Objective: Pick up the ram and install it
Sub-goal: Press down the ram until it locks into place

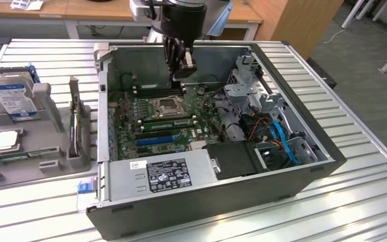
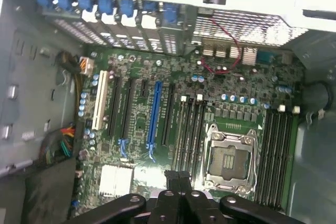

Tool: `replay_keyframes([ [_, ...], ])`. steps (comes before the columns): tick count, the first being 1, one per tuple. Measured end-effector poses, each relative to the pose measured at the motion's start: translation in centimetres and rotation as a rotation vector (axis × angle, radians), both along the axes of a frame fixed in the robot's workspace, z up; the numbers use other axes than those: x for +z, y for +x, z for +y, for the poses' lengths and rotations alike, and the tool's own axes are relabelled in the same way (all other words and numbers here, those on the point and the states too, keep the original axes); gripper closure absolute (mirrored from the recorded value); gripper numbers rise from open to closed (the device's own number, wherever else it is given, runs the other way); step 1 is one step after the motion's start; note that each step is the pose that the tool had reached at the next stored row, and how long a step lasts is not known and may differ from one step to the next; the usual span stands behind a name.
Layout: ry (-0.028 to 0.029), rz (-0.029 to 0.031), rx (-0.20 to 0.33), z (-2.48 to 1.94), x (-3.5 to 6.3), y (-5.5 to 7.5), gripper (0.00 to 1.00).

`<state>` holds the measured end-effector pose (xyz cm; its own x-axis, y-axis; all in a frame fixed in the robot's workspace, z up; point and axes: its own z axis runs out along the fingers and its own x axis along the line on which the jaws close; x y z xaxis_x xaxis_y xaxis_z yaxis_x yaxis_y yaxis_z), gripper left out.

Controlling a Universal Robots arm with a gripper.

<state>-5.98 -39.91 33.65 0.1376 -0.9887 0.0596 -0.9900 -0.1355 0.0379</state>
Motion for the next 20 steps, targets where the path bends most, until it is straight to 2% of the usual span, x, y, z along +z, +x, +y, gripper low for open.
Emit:
replay_keyframes([
  [8, 0.0, 0.0, 0.146, 0.0, 0.0, 0.0, 0.89],
  [10, -0.0001, 0.0002, 0.159, 0.01, 0.0, -0.05, 0.89],
  [12, 0.0006, 0.0007, 0.153, 0.0, 0.0, 0.0, 0.89],
  [20, 0.0005, 0.0008, 0.008, -0.01, -0.04, 0.0, 0.89],
])
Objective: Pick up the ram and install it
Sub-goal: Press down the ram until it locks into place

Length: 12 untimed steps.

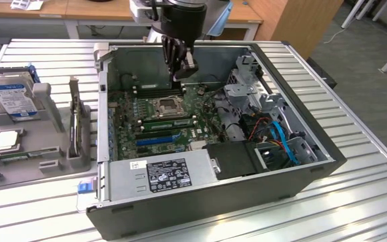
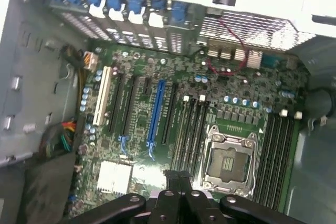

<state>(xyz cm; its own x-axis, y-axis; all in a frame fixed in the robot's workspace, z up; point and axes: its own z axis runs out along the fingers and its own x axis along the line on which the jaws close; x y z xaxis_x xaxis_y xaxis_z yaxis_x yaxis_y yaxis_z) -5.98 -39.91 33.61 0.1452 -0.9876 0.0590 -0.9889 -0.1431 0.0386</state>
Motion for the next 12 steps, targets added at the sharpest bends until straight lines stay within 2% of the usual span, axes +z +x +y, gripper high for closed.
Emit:
replay_keyframes([
  [12, 0.0001, 0.0, -0.219, 0.0, -0.04, 0.0, 0.89],
])
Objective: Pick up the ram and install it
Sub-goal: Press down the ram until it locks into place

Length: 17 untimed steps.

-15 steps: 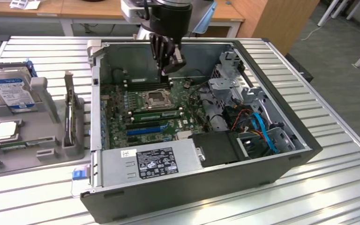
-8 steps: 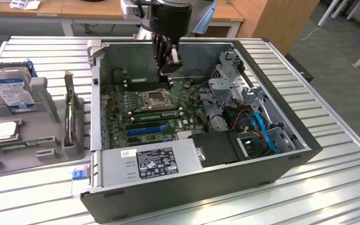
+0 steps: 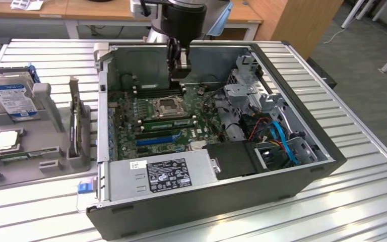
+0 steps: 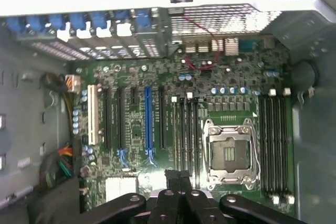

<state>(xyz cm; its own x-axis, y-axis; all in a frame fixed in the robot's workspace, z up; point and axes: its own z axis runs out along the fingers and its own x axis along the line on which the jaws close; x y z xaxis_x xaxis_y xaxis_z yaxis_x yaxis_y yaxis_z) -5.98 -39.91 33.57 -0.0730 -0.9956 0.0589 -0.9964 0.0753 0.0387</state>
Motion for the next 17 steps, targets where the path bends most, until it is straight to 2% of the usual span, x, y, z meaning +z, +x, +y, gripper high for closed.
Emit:
replay_keyframes([
  [17, -0.0001, 0.0002, -0.308, 0.0, -0.04, 0.0, 0.89],
])
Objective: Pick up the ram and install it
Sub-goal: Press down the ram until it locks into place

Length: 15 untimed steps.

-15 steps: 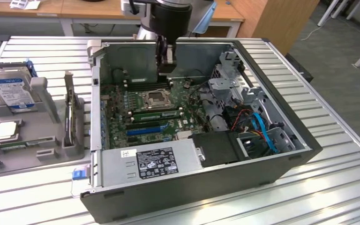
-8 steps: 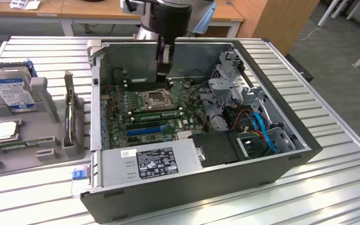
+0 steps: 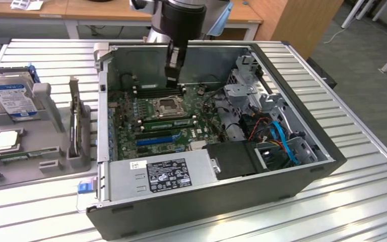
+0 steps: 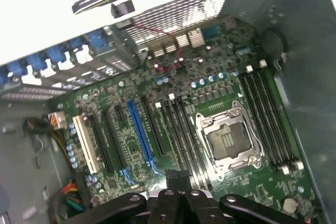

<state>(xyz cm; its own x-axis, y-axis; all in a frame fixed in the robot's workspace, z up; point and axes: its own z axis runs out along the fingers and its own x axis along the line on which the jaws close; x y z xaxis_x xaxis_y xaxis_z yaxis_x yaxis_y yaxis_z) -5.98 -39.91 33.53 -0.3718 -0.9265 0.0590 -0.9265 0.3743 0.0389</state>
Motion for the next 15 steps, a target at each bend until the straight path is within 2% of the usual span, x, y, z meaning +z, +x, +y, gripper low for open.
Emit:
replay_keyframes([
  [15, 0.0, 0.0001, -0.272, 0.0, -0.06, 0.0, 0.89],
])
